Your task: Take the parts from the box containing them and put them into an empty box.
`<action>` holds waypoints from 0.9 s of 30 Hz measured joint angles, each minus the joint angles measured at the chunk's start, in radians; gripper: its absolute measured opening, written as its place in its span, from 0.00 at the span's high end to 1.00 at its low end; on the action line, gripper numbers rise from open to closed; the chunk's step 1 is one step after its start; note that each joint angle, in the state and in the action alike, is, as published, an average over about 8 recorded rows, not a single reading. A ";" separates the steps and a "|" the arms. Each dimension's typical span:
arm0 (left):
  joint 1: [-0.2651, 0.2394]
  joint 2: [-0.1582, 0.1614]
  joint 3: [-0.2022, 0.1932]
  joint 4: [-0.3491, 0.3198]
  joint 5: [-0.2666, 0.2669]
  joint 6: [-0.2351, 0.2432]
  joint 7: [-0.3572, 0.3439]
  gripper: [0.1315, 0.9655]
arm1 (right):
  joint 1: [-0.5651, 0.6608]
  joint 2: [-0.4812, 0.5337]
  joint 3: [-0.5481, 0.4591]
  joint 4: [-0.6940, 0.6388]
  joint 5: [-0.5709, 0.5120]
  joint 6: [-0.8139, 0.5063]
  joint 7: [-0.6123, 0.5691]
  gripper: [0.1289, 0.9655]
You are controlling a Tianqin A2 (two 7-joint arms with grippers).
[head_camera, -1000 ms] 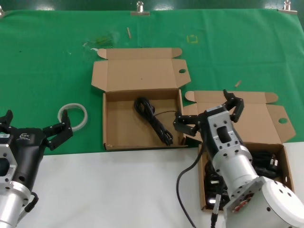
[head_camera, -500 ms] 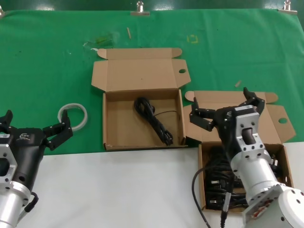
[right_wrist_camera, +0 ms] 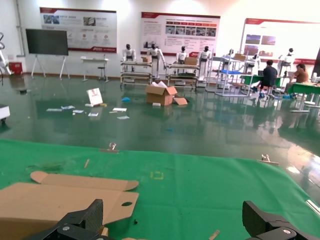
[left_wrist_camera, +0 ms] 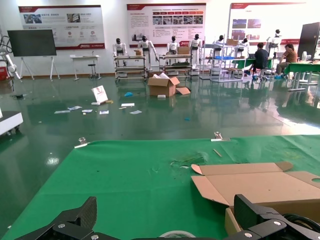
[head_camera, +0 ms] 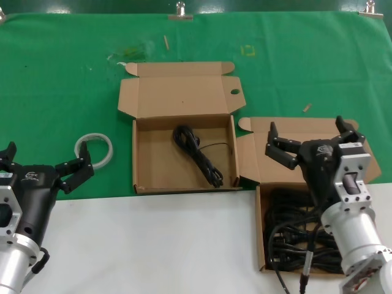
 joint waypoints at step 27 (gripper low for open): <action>0.000 0.000 0.000 0.000 0.000 0.000 0.000 0.00 | -0.082 0.000 0.140 0.031 -0.205 -0.133 0.298 0.00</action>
